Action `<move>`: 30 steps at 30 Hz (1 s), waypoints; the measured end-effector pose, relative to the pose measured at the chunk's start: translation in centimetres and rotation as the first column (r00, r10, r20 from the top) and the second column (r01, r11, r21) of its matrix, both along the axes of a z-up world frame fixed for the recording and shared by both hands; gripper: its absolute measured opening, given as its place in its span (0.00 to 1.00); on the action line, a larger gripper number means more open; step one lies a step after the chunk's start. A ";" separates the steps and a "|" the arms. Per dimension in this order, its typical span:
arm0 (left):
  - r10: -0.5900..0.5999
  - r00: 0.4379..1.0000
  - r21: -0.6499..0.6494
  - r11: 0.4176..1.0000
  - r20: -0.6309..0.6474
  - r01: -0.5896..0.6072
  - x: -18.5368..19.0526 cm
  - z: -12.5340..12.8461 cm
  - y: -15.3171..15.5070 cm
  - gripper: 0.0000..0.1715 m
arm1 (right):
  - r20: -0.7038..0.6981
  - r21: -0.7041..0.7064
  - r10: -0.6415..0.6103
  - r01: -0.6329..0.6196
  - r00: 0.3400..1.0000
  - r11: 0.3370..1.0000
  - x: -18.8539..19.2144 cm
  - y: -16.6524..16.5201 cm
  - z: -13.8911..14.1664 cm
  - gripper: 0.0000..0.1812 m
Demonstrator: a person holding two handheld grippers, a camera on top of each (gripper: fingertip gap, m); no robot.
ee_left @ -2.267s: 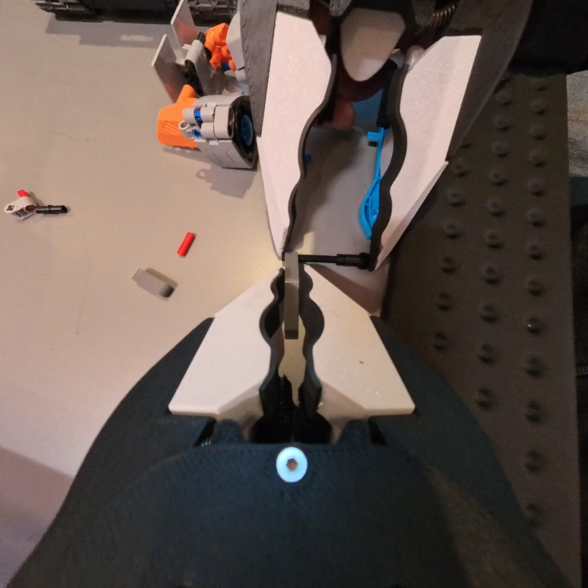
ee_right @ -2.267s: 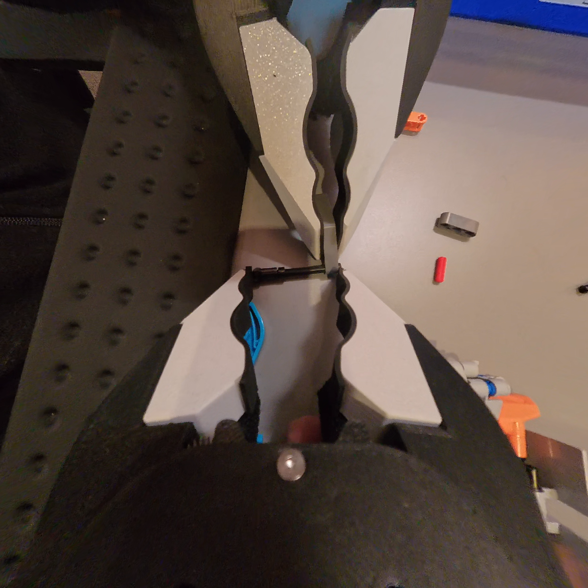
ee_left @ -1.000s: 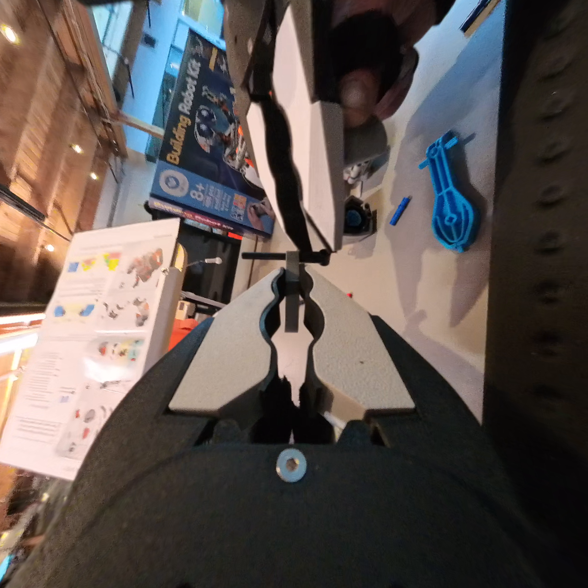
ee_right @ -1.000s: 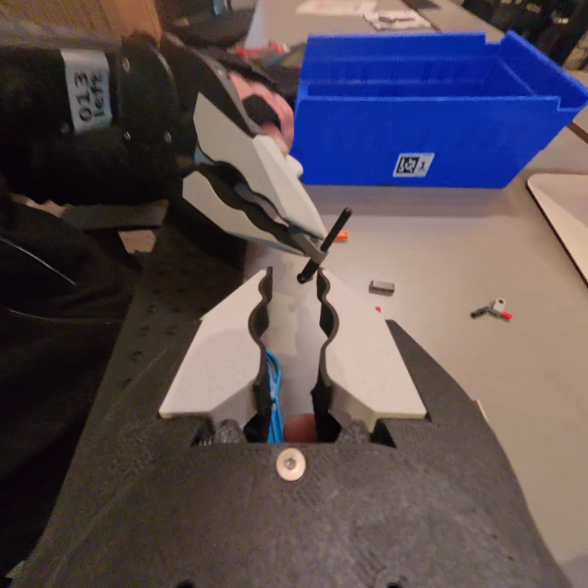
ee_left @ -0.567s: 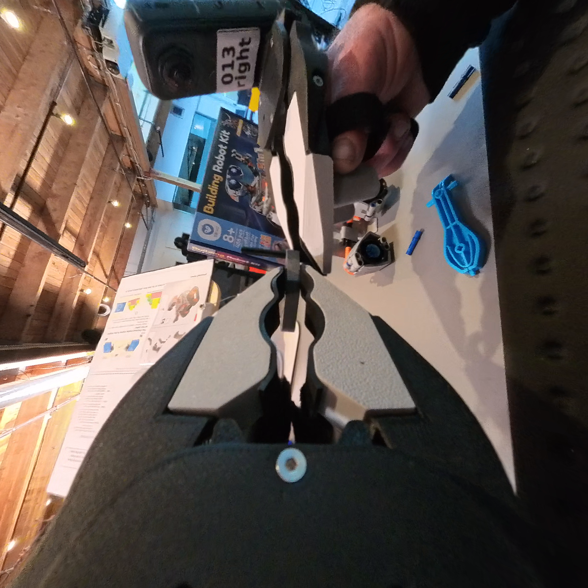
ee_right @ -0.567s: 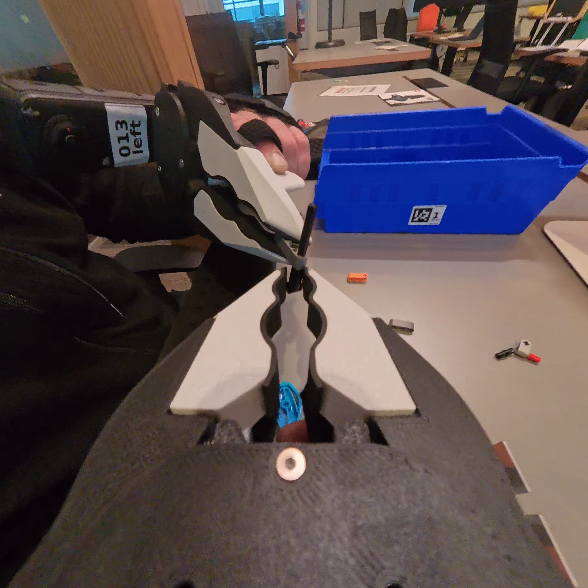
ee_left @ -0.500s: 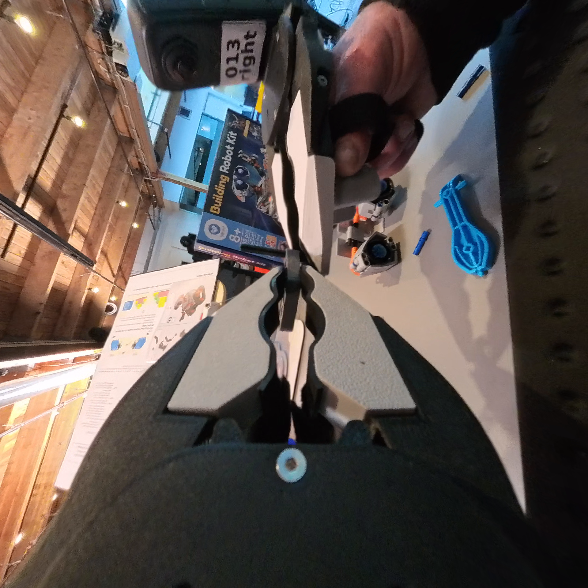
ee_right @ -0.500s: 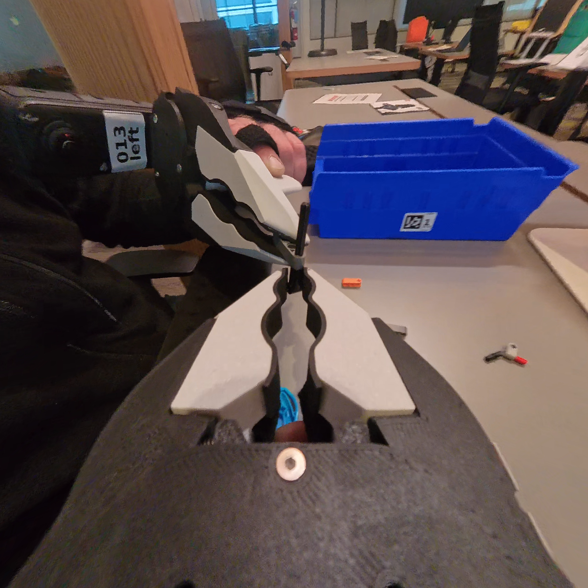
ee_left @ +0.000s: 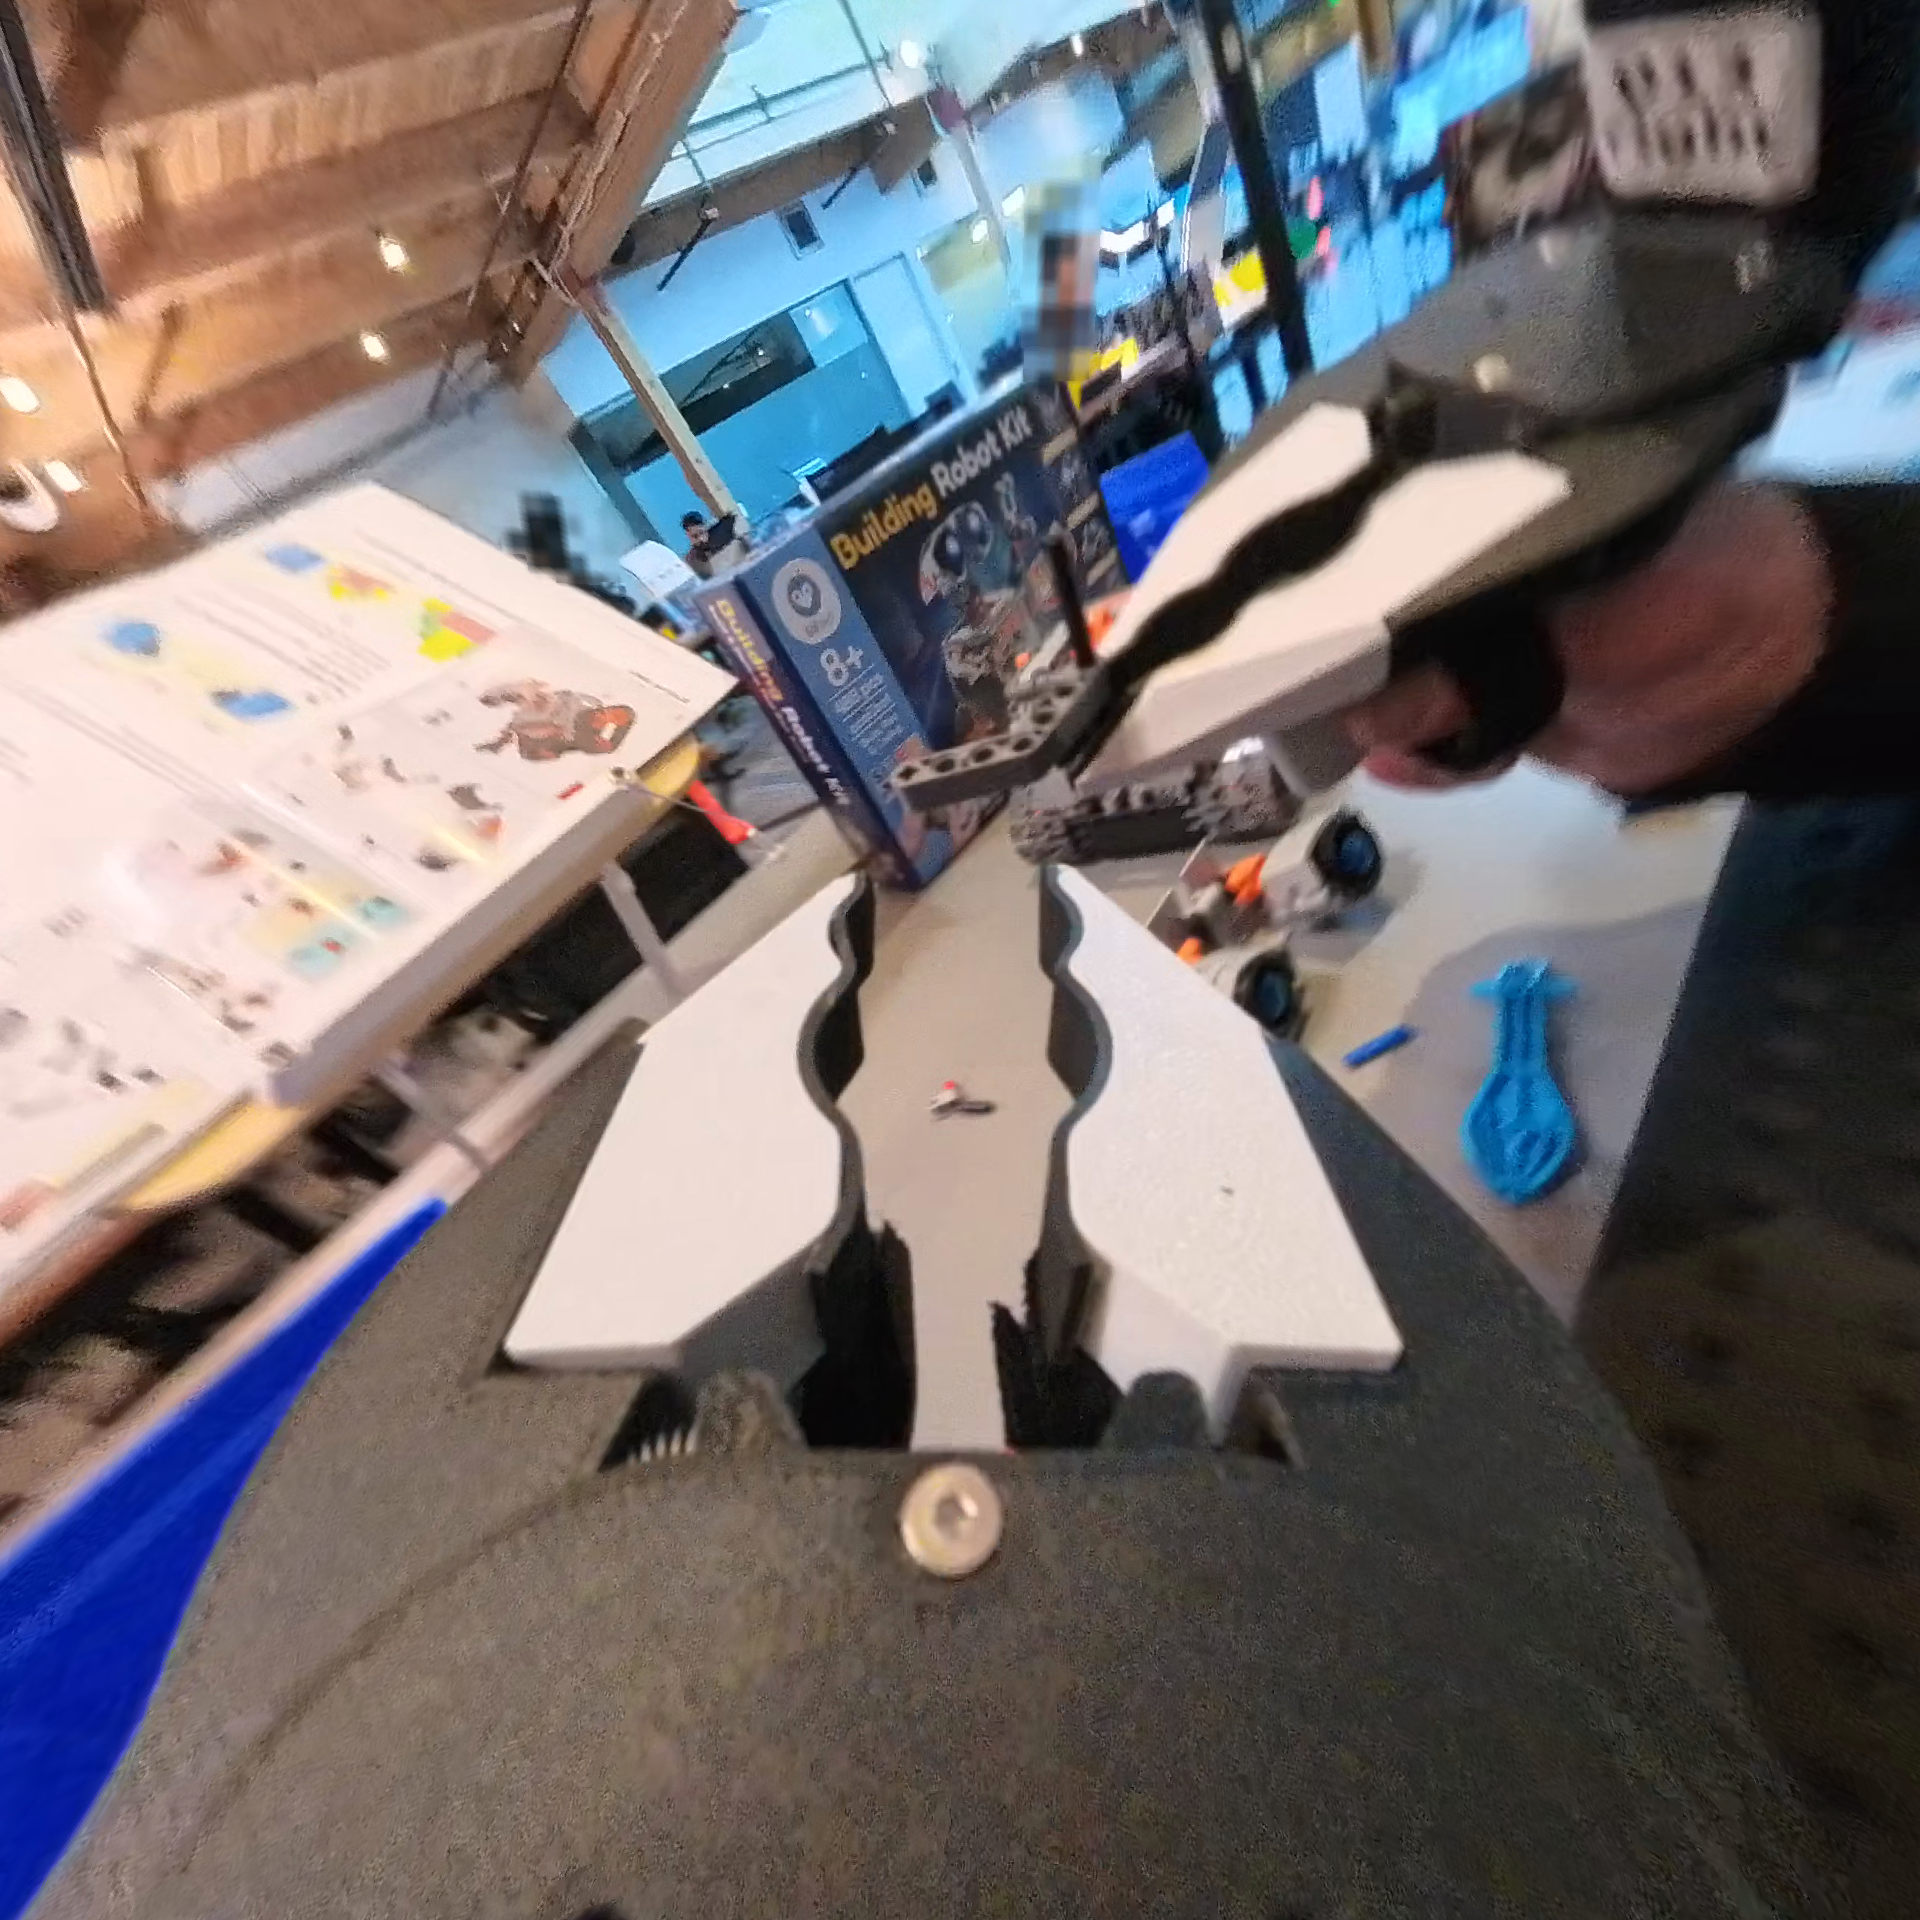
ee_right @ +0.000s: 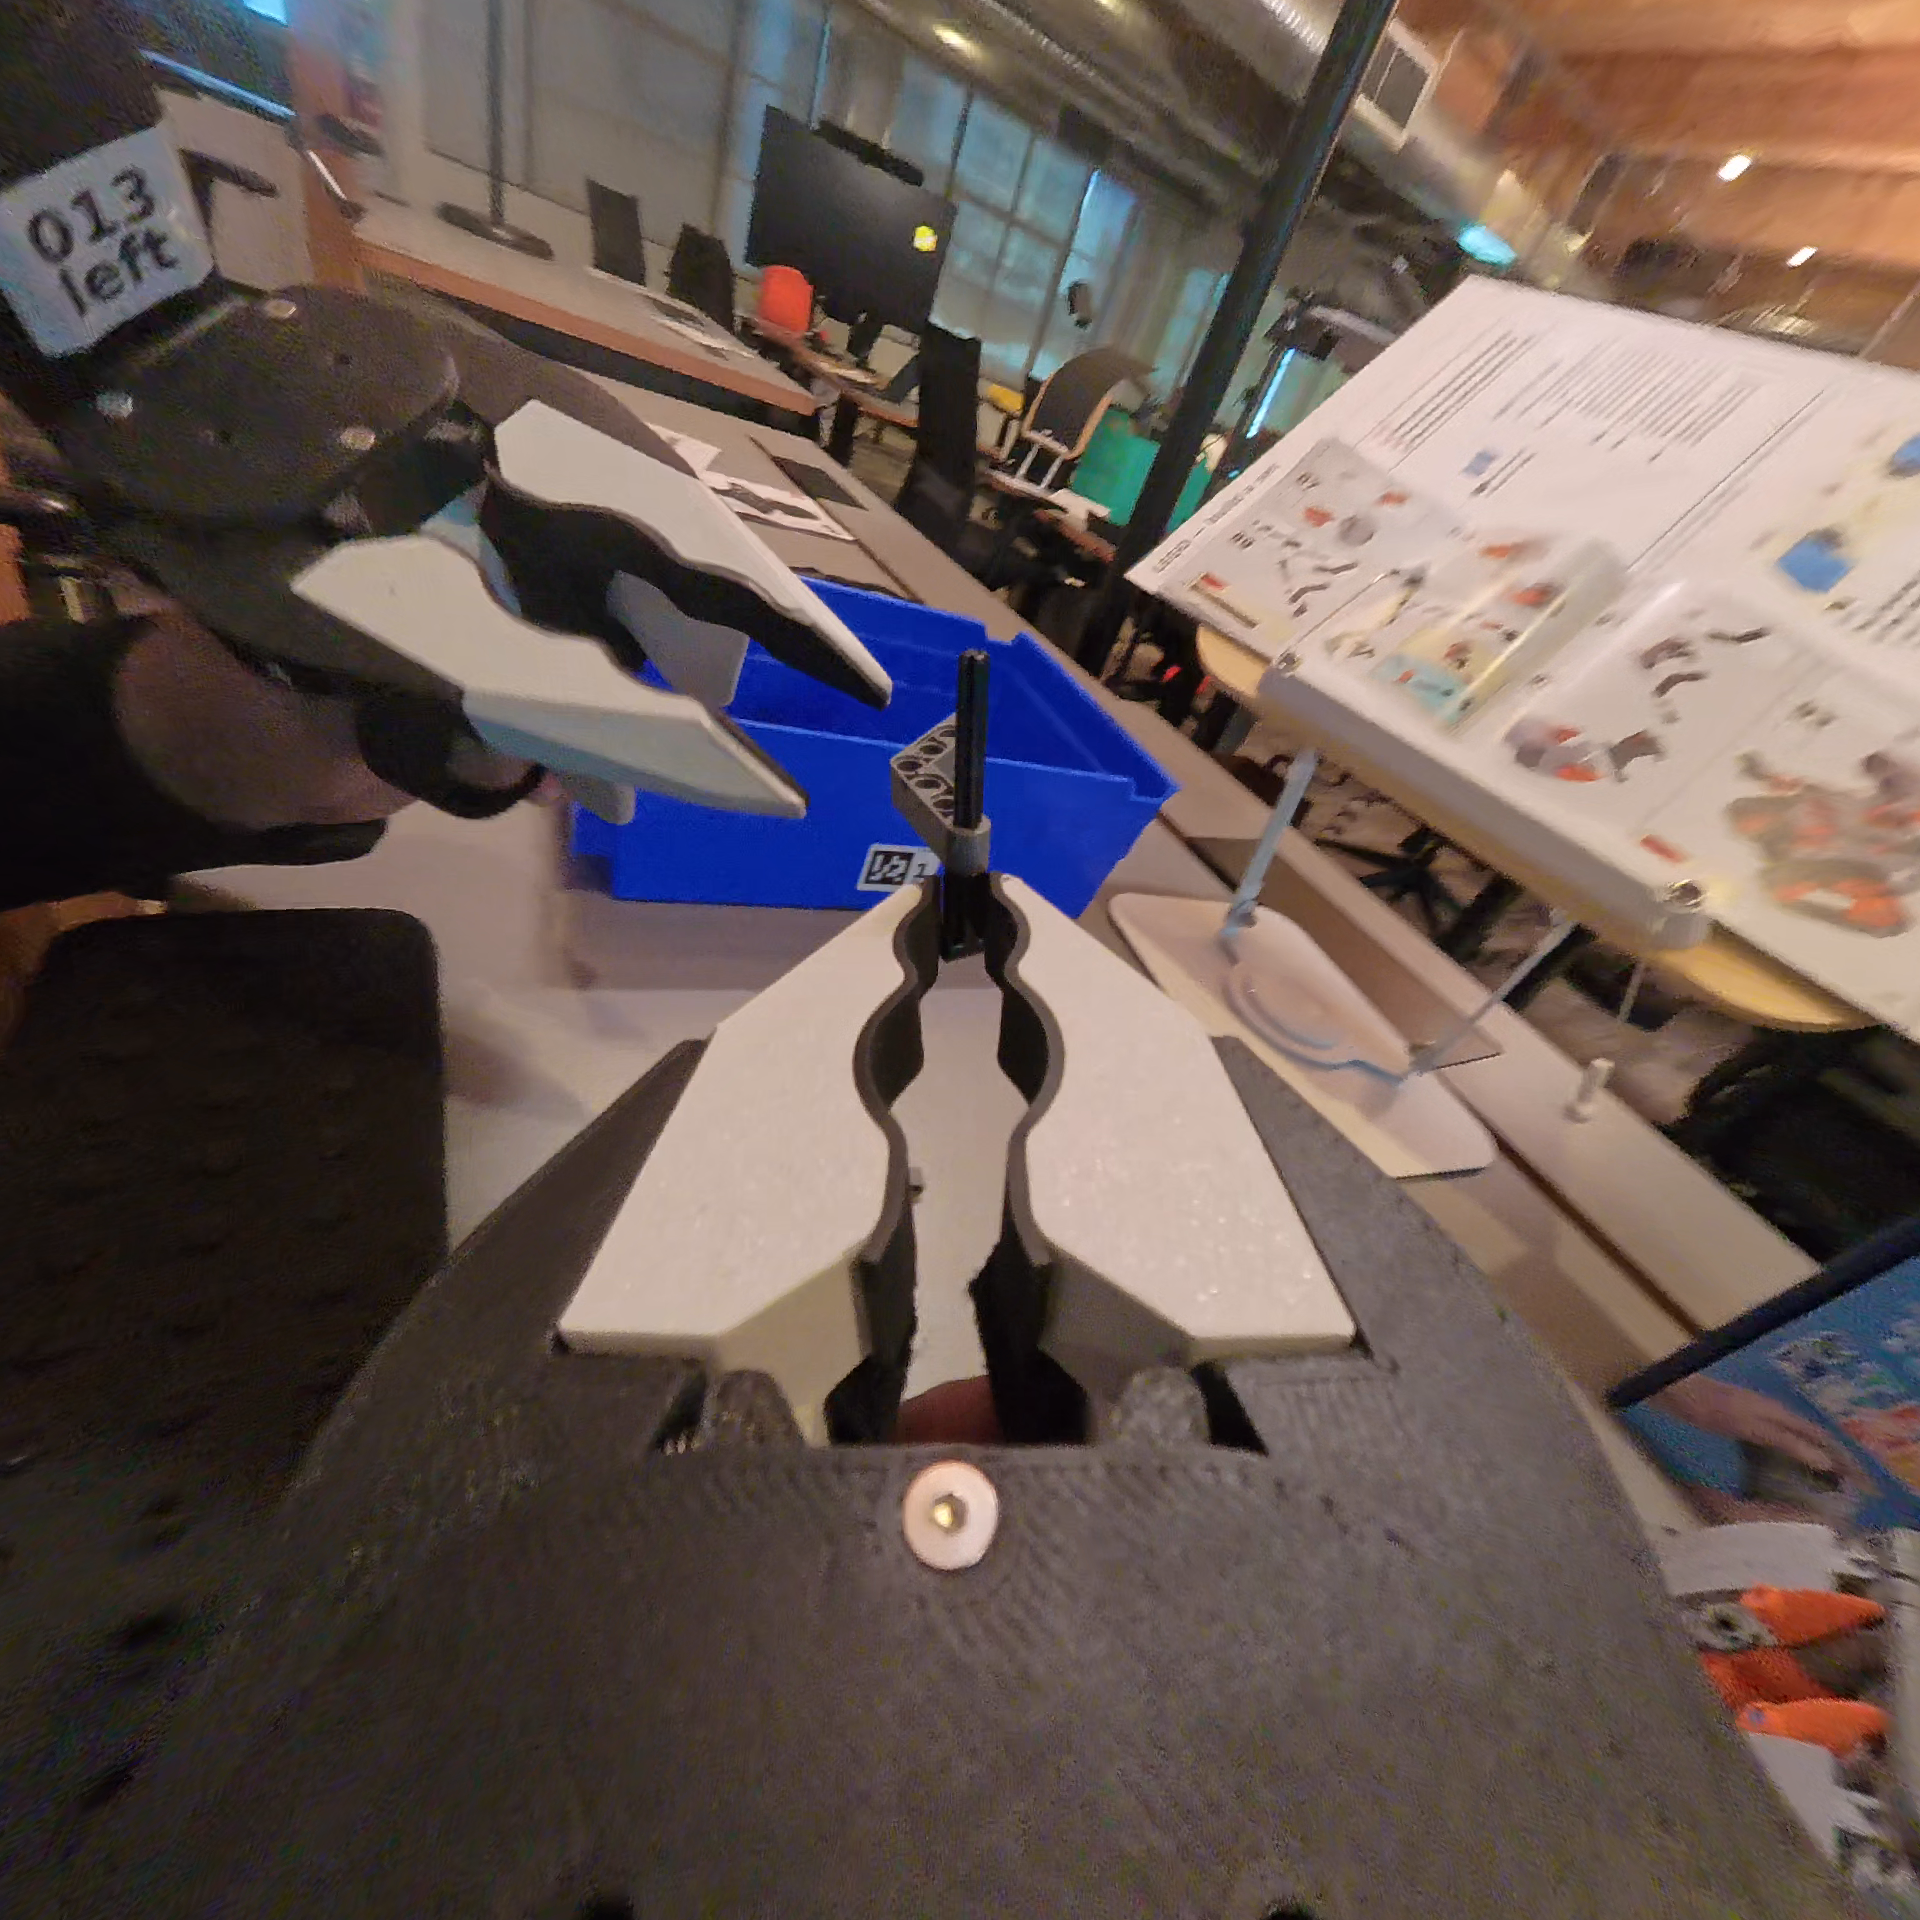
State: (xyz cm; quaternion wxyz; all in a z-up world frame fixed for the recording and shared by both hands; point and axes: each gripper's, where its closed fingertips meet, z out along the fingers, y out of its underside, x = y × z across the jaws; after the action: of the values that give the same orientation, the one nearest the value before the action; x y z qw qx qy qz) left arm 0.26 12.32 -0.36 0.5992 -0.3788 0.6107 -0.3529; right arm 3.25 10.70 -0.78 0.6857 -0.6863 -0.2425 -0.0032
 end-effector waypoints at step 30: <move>-0.296 0.954 -0.599 0.757 0.040 0.260 1.0 0.9 -0.7 0.03 | 0.233 0.087 -0.040 0.020 0.972 0.996 -1.5 0.1 -0.5 0.10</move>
State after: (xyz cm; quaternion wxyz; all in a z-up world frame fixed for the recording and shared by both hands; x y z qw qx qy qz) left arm 1.29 11.62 0.51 0.3724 -0.4633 0.5341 -0.6012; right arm 1.78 10.83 -1.26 0.6803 -0.6553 -0.3111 -0.1047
